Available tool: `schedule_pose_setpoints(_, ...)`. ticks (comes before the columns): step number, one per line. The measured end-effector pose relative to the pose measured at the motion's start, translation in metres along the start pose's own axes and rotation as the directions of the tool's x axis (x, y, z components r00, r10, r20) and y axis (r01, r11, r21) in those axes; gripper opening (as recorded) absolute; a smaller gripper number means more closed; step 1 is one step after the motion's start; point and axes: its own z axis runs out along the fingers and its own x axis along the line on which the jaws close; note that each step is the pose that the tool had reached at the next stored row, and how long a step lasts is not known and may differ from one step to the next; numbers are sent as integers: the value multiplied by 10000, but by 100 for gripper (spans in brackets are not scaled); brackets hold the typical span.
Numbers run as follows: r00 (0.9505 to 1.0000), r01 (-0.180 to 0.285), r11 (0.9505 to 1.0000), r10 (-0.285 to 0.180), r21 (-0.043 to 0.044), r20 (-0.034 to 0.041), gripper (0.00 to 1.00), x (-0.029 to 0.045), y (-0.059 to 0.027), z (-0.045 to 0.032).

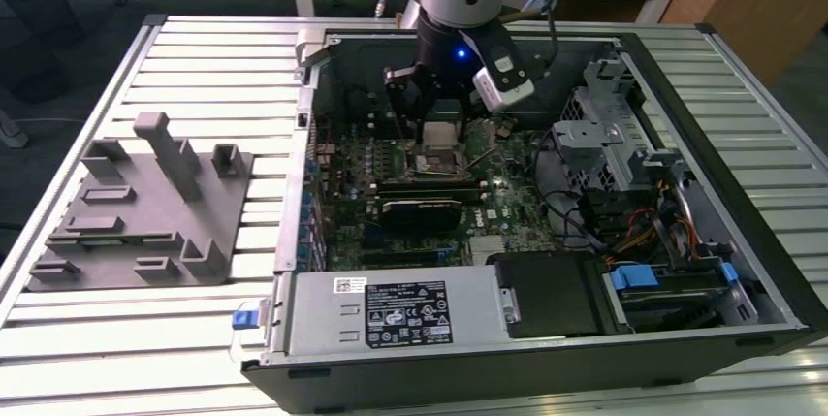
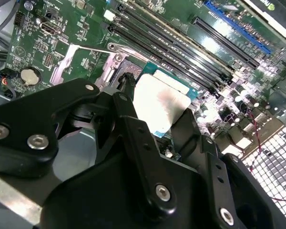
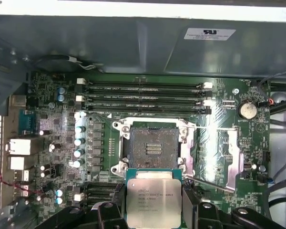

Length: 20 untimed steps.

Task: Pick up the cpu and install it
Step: 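Pick up the cpu and move it towards the insertion slot, then place the cpu into insertion slot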

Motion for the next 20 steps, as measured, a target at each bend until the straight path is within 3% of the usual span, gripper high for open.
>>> schedule_pose_setpoints(20, 10000, 22, 10000, -22, -7, -1, 55, -17, 62, 34)
